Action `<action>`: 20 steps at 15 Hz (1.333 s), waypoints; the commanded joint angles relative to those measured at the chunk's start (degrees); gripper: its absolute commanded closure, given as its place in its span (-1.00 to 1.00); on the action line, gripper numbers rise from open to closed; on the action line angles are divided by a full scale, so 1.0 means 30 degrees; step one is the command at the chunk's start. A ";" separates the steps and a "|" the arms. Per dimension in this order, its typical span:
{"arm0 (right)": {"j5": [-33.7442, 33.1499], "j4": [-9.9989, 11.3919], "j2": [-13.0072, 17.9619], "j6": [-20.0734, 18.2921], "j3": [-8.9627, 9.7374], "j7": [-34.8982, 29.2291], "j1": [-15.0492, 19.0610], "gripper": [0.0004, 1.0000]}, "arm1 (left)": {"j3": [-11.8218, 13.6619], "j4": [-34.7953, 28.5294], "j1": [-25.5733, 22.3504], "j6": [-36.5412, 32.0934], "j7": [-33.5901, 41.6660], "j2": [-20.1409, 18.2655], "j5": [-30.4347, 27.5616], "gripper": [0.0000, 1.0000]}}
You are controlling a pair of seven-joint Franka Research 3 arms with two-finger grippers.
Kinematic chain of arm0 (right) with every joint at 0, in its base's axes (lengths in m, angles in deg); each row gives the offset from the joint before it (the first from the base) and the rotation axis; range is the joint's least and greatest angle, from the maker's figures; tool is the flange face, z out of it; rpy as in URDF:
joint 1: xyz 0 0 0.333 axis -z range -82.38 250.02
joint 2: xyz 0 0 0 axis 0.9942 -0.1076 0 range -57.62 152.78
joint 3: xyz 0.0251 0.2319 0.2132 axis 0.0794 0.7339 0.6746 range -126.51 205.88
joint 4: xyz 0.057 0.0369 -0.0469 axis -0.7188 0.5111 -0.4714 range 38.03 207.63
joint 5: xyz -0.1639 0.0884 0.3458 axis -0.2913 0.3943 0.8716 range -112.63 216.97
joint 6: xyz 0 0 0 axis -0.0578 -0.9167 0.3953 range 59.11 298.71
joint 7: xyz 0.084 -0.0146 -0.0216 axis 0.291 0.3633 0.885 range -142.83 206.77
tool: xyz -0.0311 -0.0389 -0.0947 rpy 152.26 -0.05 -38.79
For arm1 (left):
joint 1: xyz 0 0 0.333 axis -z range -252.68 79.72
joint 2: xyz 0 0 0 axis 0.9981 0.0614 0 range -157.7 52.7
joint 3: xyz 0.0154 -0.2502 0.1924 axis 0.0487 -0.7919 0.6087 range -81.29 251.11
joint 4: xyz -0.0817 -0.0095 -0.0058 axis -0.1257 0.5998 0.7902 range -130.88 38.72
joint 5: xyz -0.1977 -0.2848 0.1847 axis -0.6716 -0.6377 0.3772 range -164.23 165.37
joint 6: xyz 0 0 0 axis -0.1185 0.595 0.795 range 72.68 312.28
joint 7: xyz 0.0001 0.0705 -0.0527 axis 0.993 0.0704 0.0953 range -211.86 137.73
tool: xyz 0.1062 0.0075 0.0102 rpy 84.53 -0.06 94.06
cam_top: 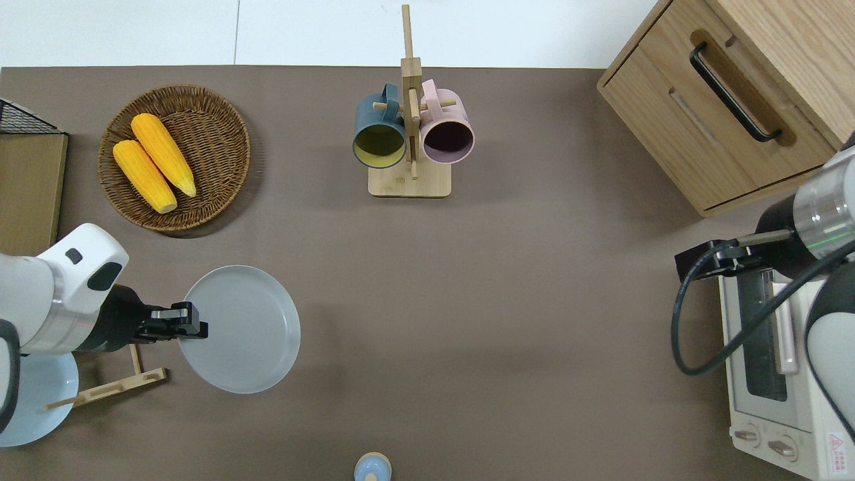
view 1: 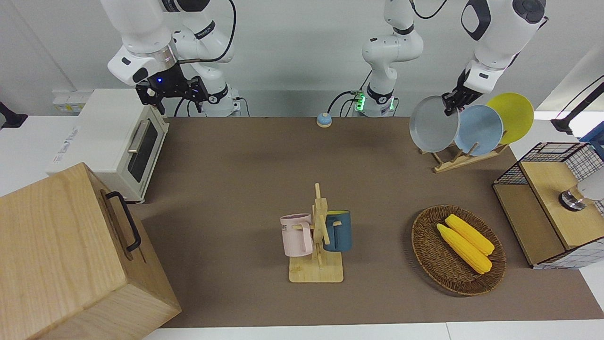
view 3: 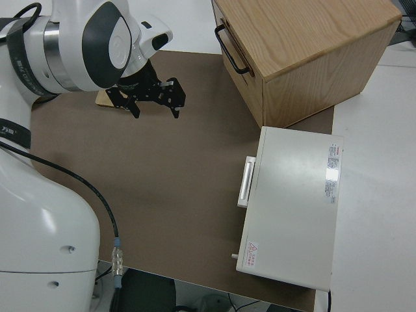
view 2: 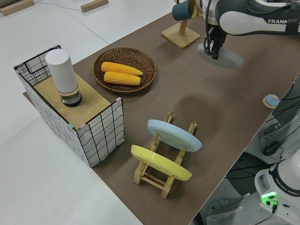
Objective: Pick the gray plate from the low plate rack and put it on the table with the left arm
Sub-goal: 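Lift the gray plate out of the rack with the left gripper, then lower the gray plate onto the table and open the left gripper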
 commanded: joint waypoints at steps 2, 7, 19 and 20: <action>-0.0123 -0.0138 0.0038 -0.0206 0.0404 -0.0226 0.0441 -0.97 | 0.0321 -0.1849 0.0034 0.2133 0.3829 0.0637 -0.2708 0.97; -0.0123 -0.0138 0.0038 -0.0206 0.0375 -0.0226 0.0441 -0.97 | 0.0673 -0.4517 -0.0785 0.4099 0.9132 0.0899 -0.4937 0.97; -0.0123 -0.0138 0.0038 -0.0206 0.0404 -0.0226 0.0441 -0.97 | 0.0673 -0.4784 -0.0904 0.4453 1.1836 0.3069 -0.5028 0.77; -0.0123 -0.0138 0.0038 -0.0206 0.0404 -0.0226 0.0441 -0.97 | 0.0673 -0.4784 -0.0904 0.4453 1.1836 0.3098 -0.4941 0.65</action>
